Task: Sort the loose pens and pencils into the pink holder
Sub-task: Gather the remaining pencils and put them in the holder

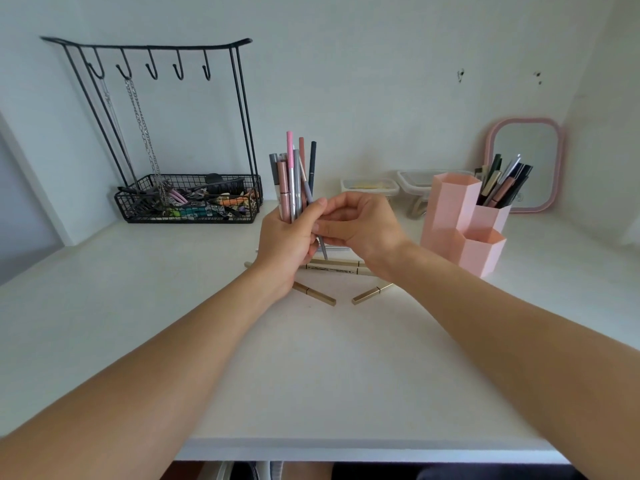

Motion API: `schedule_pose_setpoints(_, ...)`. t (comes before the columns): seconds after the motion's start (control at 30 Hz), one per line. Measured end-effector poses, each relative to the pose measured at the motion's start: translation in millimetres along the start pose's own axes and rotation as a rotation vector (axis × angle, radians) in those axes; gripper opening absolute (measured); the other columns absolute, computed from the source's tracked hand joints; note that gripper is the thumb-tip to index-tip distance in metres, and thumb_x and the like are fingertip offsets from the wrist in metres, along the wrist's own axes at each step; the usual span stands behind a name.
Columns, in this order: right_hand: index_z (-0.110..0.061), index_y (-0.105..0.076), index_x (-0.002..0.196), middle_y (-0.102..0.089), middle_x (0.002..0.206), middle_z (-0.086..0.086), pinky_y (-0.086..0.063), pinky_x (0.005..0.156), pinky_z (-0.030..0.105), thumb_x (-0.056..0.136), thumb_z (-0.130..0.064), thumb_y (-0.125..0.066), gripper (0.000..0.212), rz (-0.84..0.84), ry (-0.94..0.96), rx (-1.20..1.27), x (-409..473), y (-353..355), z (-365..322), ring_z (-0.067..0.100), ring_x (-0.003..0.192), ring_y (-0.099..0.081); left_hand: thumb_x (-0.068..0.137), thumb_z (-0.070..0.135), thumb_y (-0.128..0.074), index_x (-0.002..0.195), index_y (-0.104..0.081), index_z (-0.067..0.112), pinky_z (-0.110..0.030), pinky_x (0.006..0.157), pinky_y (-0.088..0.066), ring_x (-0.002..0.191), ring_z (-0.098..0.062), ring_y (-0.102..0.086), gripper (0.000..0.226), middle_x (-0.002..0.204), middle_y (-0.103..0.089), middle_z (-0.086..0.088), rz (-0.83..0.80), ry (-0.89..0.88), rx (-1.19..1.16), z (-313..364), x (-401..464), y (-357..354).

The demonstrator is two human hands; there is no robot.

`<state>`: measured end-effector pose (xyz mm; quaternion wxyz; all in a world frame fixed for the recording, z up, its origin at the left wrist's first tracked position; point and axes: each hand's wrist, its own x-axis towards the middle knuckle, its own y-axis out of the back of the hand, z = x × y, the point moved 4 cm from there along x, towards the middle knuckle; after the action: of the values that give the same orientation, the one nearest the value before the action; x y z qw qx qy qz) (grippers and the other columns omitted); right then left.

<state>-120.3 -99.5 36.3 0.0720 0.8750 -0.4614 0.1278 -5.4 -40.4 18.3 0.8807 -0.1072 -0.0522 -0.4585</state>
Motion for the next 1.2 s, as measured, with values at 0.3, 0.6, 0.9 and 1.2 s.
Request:
schedule_pose_setpoints(0.3,-0.005,-0.068,0.109,-0.071,0.104,0.013,-0.055,0.093,0.037,0.089,-0.030,-0.070,0.032,-0.099,-0.101,-0.008,4.6,16.0,-13.1,0.028,0.105,-0.068,0.090,0.035,-0.072,0.076,-0.060,0.016,-0.020,0.039,-0.033,0.042,-0.012,-0.043,0.027,0.054,-0.047,-0.001,-0.104,-0.019,0.091,4.2,-5.0,-5.2)
schedule_pose_setpoints(0.6,0.005,-0.068,0.102,-0.070,0.100,0.030,-0.056,0.080,0.063,0.082,-0.020,-0.076,0.033,0.003,-0.091,-0.009,-11.1,-10.6,-17.5,0.045,0.094,-0.069,0.093,0.003,-0.056,0.096,-0.056,0.030,-0.016,0.045,-0.040,0.042,0.002,-0.052,0.026,0.046,-0.054,0.018,-0.304,-0.312,0.390,8.5,-14.8,-28.0)
schedule_pose_setpoints(0.9,-0.001,-0.063,0.087,-0.071,0.078,0.016,-0.060,0.073,0.048,0.090,-0.019,-0.068,0.019,0.151,-0.077,0.151,8.4,24.7,-23.5,0.035,0.073,-0.070,0.082,0.036,-0.077,0.113,-0.066,0.020,-0.035,0.072,-0.062,0.086,-0.010,-0.073,0.036,0.095,-0.075,0.004,-0.353,-0.144,0.345,-1.6,-8.1,-27.3)
schedule_pose_setpoints(1.2,-0.009,-0.059,0.080,-0.060,0.063,0.005,-0.055,0.060,0.030,0.091,-0.019,-0.067,0.017,0.372,-0.035,-0.185,20.2,74.7,-2.4,0.016,0.052,-0.058,0.097,0.026,-0.062,0.107,-0.067,0.022,-0.041,0.075,-0.061,0.098,-0.026,-0.069,0.012,0.105,-0.068,-0.008,-0.215,-0.243,0.385,-2.4,3.7,-11.1)
